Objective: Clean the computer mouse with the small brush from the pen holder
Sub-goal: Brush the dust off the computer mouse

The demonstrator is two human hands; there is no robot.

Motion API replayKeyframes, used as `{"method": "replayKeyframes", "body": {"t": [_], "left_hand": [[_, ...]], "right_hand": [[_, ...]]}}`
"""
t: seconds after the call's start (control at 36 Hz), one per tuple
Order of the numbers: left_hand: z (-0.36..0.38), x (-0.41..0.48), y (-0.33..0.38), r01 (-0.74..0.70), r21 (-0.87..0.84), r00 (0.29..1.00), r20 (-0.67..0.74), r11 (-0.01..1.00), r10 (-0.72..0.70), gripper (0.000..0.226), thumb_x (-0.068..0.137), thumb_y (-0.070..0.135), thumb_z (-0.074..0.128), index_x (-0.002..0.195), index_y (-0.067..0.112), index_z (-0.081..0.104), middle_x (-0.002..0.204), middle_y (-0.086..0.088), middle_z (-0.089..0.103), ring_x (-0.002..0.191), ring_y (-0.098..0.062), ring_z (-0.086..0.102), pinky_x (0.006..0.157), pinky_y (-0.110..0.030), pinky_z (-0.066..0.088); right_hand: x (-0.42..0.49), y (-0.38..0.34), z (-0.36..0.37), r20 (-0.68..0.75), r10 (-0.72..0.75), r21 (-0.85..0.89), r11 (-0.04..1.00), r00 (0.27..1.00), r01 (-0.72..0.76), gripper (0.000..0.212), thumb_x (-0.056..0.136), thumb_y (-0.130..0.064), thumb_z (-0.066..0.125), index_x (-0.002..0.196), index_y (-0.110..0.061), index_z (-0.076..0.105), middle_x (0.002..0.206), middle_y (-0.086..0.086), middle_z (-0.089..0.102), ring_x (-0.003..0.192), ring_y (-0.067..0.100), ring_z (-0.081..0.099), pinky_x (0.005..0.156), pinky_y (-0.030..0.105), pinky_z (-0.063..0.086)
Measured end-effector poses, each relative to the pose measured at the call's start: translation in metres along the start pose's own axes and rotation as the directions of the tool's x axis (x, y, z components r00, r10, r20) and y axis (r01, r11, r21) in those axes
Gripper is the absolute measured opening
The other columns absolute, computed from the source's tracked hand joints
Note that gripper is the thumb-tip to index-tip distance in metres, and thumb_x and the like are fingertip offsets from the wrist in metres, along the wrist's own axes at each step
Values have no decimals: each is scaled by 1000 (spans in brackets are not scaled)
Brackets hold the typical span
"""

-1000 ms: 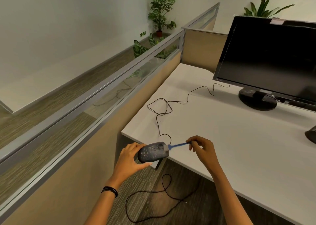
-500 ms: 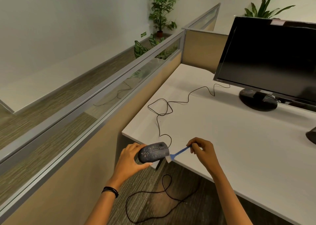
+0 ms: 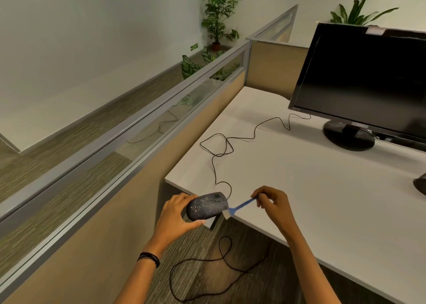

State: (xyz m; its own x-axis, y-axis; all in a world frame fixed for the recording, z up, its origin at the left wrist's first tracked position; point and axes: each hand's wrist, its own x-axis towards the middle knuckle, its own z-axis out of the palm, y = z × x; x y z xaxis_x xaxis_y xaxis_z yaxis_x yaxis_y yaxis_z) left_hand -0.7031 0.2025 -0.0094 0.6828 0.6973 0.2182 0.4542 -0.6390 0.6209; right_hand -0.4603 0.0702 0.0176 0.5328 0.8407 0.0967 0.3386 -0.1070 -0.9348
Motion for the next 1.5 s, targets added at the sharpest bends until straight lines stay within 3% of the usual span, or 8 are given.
{"method": "replayKeyframes", "body": {"t": [0.33, 0.44, 0.58, 1.0, 1.14, 1.22, 1.31, 1.5], "left_hand": [[0, 0, 0, 5, -5, 1000, 1, 1000, -5, 71, 62, 70, 60, 118, 26, 53, 102, 18, 47, 97, 0, 40, 84, -29, 37], [1, 0, 0, 0, -5, 1000, -8, 1000, 0, 69, 63, 68, 61, 117, 26, 54, 101, 15, 50, 95, 1, 40, 84, -29, 35], [1, 0, 1, -6, -5, 1000, -6, 1000, 6, 69, 63, 68, 62, 117, 26, 54, 101, 16, 50, 95, 1, 40, 83, -26, 34], [1, -3, 2, -3, -4, 1000, 5, 1000, 3, 71, 62, 69, 61, 119, 27, 53, 104, 16, 48, 97, 3, 38, 84, -17, 27], [0, -4, 3, 1, -3, 1000, 2, 1000, -1, 70, 62, 67, 61, 119, 27, 53, 103, 18, 47, 97, 4, 37, 83, -22, 30], [-1, -5, 4, 2, -7, 1000, -7, 1000, -2, 71, 62, 69, 60, 118, 27, 53, 101, 25, 42, 95, 6, 35, 83, -21, 30], [-1, -6, 4, 3, -2, 1000, -9, 1000, -3, 71, 62, 70, 59, 118, 27, 53, 101, 22, 43, 95, 5, 36, 82, -21, 31], [-2, -6, 2, 25, -4, 1000, -9, 1000, -25, 74, 60, 73, 58, 118, 27, 53, 102, 20, 45, 98, -1, 40, 86, -30, 35]], "right_hand": [[0, -1, -1, -24, -21, 0, 1000, 999, 21, 28, 89, -3, 46, 83, -18, 68, 75, -2, 68, 72, 10, 61, 66, 14, 50], [0, -2, -2, 21, -15, -20, 1000, 1000, 15, 31, 86, -1, 44, 75, -19, 67, 71, -2, 66, 66, 7, 58, 63, 14, 48], [-2, -3, -3, -17, -54, 13, 998, 998, 54, 27, 88, -1, 46, 85, -17, 68, 78, -2, 68, 72, 12, 62, 67, 16, 50], [-5, -7, -2, 45, -64, -43, 997, 997, 66, 31, 88, 0, 46, 81, -22, 67, 76, -2, 68, 71, 9, 61, 67, 20, 49], [-7, -8, -2, 55, -76, -51, 996, 996, 79, 25, 86, -11, 48, 80, -27, 66, 74, -5, 68, 72, 9, 61, 67, 15, 49], [-8, -8, -2, 59, -78, -48, 996, 995, 81, 28, 85, -7, 46, 78, -25, 66, 73, -4, 67, 68, 8, 60, 66, 15, 49], [-8, -7, -3, 14, -92, -30, 995, 996, 92, 26, 89, -3, 47, 87, -20, 67, 77, -3, 68, 75, 10, 62, 71, 15, 49], [-8, -8, -4, 40, -71, -60, 996, 997, 73, 28, 88, -5, 45, 81, -21, 67, 75, -2, 68, 72, 10, 61, 68, 16, 49]]}}
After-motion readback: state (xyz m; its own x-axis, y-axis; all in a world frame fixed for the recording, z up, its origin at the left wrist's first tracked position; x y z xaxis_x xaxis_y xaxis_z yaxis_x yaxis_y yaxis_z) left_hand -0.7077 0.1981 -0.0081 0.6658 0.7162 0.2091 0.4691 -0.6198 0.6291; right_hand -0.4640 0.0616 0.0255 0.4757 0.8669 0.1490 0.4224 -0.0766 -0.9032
